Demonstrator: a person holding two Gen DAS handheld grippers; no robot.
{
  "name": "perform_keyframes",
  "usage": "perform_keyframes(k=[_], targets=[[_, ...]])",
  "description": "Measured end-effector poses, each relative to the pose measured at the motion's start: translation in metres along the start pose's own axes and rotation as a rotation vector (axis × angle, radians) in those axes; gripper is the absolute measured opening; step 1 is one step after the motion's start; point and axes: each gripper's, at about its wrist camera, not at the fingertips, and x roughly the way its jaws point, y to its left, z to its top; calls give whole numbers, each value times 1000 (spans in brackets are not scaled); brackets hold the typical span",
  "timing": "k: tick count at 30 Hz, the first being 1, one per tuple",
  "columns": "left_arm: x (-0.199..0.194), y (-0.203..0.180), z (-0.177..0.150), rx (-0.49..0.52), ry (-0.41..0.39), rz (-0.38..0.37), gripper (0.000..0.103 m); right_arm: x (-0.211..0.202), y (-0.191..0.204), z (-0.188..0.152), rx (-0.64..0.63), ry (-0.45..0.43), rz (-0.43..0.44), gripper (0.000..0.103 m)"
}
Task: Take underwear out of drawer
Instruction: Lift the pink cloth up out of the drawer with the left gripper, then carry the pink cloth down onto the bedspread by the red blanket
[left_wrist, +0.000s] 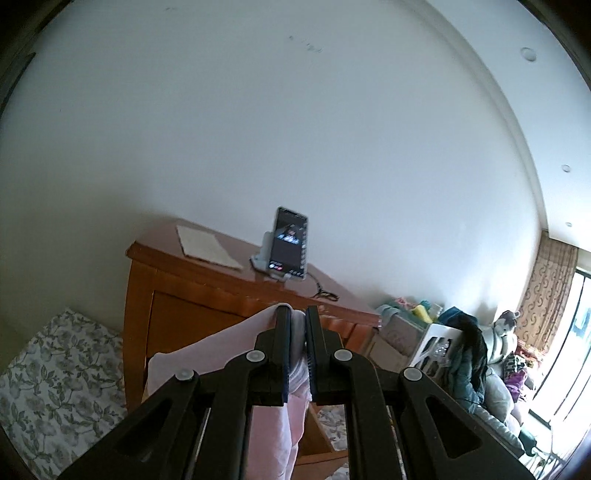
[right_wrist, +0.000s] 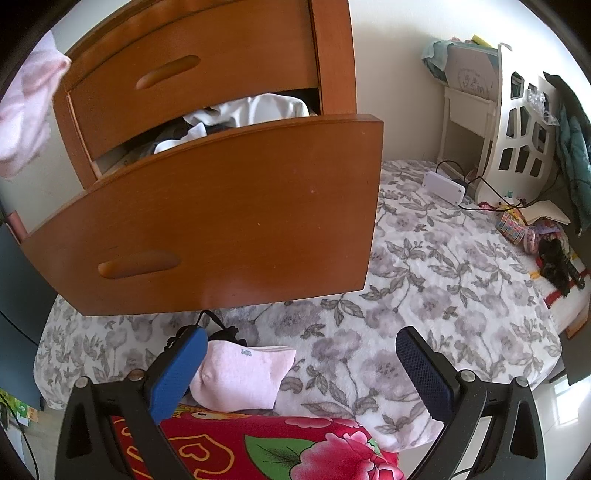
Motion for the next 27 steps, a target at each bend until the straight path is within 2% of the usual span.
perform_keyframes(k=[4,7,10,14,21,27], targets=[[-19,-10,-1,31,-22,-32,8,-1,1,0,-5,-3,-6,103],[-31,-19,-3,76,-40,-29,8,-1,2,0,-8,-7,-11,103],[-32,-20,-12,88,-5,-28,8,-1,3,0,-13,-7,-18,103],[-18,-6,-33,56,90,8,8,-2,5,0,-26,-9,-29,103],[20,37,-92,-48,329,93,8,-1,6,0,-32,-8,-34,103],[38,62,-139,-84,468,163,8,0,6,-1,-30,-6,-32,103]])
